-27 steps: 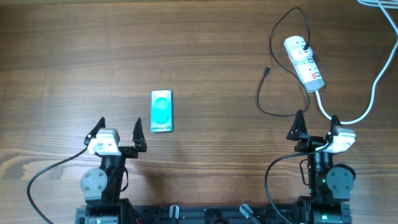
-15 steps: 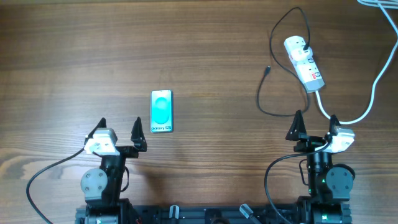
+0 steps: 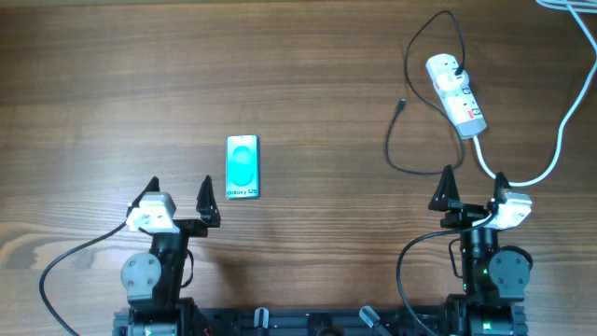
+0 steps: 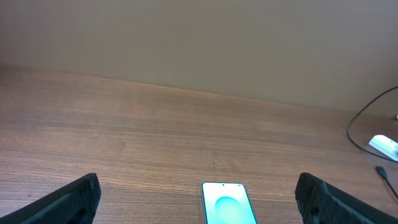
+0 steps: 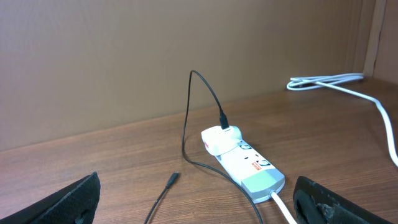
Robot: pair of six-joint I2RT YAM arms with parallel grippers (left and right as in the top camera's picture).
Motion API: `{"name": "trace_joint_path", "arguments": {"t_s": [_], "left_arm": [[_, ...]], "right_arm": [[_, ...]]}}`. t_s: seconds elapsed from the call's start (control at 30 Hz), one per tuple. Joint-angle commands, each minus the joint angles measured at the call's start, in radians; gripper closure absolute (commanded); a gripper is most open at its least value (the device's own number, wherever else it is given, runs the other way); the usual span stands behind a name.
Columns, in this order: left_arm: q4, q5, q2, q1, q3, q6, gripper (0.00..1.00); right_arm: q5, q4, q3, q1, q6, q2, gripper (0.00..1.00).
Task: Plug charger to phone and switch on socket
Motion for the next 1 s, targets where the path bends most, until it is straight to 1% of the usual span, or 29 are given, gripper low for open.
{"name": "trace_joint_path", "arguments": {"t_s": [0.0, 0.2, 0.27, 0.37, 0.5, 0.63, 0.73, 0.87, 0.97], "left_arm": [[-0.004, -0.013, -0.007, 0.003, -0.006, -0.009, 0.00], [-0.003, -0.013, -0.007, 0.003, -0.006, -0.007, 0.00], [0.007, 0.026, -0.007, 0.003, -0.006, -0.039, 0.00], [0.010, 0.025, -0.007, 0.003, -0.001, -0.029, 0.00], [-0.094, 0.025, 0.008, 0.003, 0.095, -0.028, 0.00], [-0.212, 0.032, 0.107, 0.002, 0.254, -0.028, 0.00], [-0.285, 0.037, 0.219, 0.002, 0.395, -0.028, 0.00], [-0.411, 0.055, 0.415, 0.002, 0.631, -0.028, 0.00], [-0.573, 0.066, 0.592, 0.002, 0.840, -0.028, 0.00]], "right_arm": [[0.017, 0.004, -0.001, 0.005, -0.011, -0.013, 0.00], [0.016, 0.004, -0.001, 0.005, -0.011, -0.013, 0.00], [0.017, 0.004, -0.001, 0.005, -0.011, -0.013, 0.00], [0.016, 0.004, -0.001, 0.005, -0.011, -0.013, 0.00], [0.016, 0.004, -0.001, 0.005, -0.011, -0.013, 0.00], [0.017, 0.004, -0.001, 0.005, -0.011, -0.013, 0.00], [0.016, 0.004, -0.001, 0.005, -0.011, -0.013, 0.00], [0.016, 0.004, -0.001, 0.005, -0.011, -0.013, 0.00], [0.016, 0.004, -0.001, 0.005, -0.011, -0.013, 0.00]]}}
